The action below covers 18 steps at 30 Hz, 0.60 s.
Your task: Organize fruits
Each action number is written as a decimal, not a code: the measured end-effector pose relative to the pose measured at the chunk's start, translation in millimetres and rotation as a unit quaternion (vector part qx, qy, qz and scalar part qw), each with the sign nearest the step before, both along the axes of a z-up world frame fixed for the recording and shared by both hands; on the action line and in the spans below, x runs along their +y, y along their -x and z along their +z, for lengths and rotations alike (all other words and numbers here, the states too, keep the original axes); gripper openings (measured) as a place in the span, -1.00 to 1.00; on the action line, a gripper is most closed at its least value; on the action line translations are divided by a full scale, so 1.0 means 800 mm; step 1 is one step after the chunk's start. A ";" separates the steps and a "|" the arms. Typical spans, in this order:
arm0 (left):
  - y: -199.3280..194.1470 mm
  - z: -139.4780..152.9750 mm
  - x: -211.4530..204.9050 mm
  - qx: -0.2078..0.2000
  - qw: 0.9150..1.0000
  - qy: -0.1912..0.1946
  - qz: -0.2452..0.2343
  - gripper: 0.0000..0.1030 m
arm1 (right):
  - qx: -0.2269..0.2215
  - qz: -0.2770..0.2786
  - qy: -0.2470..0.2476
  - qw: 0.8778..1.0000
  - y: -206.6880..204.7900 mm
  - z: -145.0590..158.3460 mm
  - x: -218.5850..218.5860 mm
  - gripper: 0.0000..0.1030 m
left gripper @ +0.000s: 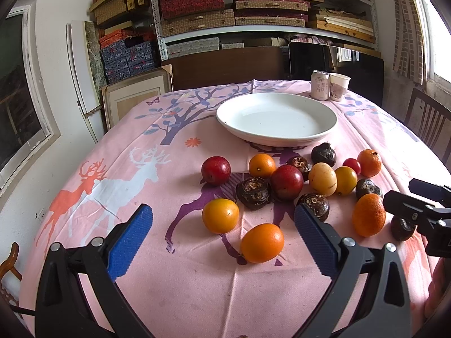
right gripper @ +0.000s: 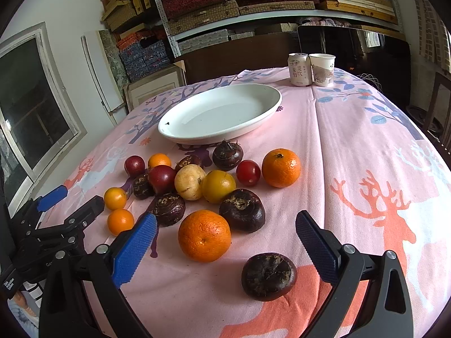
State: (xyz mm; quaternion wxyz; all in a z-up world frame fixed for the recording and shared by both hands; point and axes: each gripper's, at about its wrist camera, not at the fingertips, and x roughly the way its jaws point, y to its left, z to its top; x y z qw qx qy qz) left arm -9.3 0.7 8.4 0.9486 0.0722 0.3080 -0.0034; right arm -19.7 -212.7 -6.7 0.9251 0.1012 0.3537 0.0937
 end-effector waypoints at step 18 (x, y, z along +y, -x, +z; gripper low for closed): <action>-0.001 -0.002 -0.001 0.004 1.000 0.000 -0.002 0.92 | 0.000 0.000 -0.002 1.000 0.001 0.000 -0.002 0.93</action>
